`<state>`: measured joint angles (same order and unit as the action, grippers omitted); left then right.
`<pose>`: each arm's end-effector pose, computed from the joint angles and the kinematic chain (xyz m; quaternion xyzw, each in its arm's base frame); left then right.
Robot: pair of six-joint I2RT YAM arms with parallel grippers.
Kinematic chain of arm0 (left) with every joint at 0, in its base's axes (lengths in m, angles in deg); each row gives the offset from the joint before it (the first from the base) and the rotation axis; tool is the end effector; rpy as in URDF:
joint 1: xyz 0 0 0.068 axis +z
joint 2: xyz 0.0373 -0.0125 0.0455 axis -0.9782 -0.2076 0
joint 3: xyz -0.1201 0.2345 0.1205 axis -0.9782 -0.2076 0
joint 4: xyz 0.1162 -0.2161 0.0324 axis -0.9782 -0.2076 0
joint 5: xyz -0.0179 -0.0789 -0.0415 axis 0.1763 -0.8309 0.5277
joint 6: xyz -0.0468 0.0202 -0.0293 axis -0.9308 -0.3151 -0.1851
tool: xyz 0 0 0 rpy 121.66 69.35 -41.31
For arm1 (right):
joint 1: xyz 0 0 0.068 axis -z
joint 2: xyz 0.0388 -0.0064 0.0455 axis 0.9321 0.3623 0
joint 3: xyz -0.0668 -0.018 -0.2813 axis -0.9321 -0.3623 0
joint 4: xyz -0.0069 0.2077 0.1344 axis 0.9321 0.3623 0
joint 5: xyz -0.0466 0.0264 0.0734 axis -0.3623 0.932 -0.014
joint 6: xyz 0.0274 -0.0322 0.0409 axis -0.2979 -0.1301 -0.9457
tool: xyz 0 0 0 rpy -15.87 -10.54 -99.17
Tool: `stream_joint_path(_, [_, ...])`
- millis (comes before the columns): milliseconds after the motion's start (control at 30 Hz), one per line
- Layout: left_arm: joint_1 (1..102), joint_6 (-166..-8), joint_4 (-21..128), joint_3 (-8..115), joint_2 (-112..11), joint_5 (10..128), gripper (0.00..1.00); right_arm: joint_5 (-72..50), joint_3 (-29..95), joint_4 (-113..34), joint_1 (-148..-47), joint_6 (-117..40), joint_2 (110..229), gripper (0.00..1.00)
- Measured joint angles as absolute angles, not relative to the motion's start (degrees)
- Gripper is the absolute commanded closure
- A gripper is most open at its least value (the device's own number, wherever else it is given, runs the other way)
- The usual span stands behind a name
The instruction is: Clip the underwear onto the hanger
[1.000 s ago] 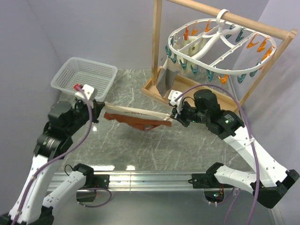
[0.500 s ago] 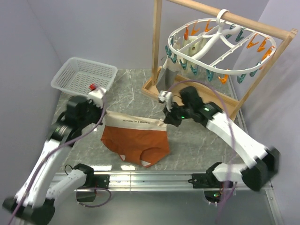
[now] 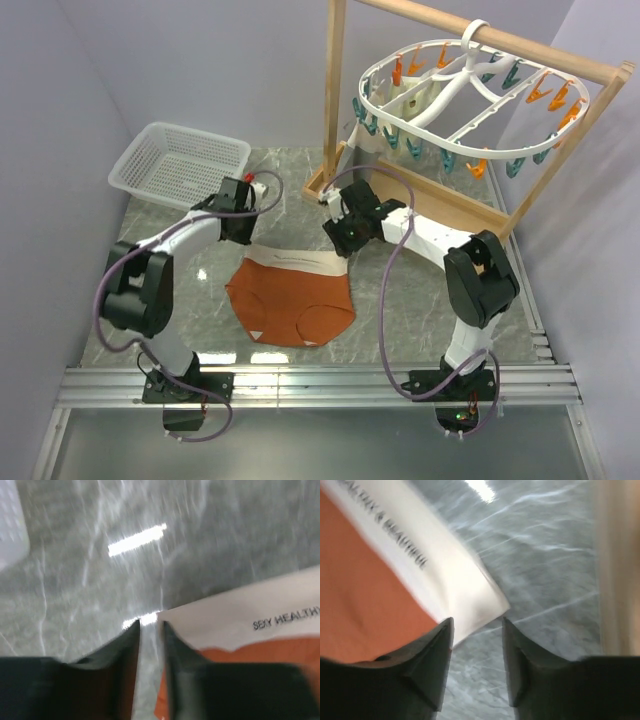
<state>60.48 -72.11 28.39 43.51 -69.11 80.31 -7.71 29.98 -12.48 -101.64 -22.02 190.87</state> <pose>0.3197 -0.0987 0.2256 0.1643 0.9401 -0.0132 0.2983 0.3076 0.2088 0.2277 -0.3727 0.8804 0.1479 0.2531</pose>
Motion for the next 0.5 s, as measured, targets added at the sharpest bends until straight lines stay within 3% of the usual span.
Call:
stream_joint_path(33, [60.72, -72.33, 28.57, 45.46, -70.95, 80.33, 0.53, -9.15, 30.83, -12.68, -101.31, -22.72, 191.22, 0.36])
stream_joint_path(200, [61.68, -73.16, 29.51, 50.90, -72.43, 79.61, 0.44, -13.06, 33.02, -12.53, -100.37, -23.57, 190.96, 0.42])
stream_joint_path(300, [62.07, -71.69, 28.96, 49.28, -68.28, 76.37, 0.30, -11.29, 31.55, -11.43, -100.40, -23.18, 188.79, 0.46])
stream_joint_path(500, [62.07, -66.05, 22.21, 41.83, -58.25, 66.38, 0.29, -6.49, 26.90, -8.11, -104.48, -21.19, 183.92, 0.52])
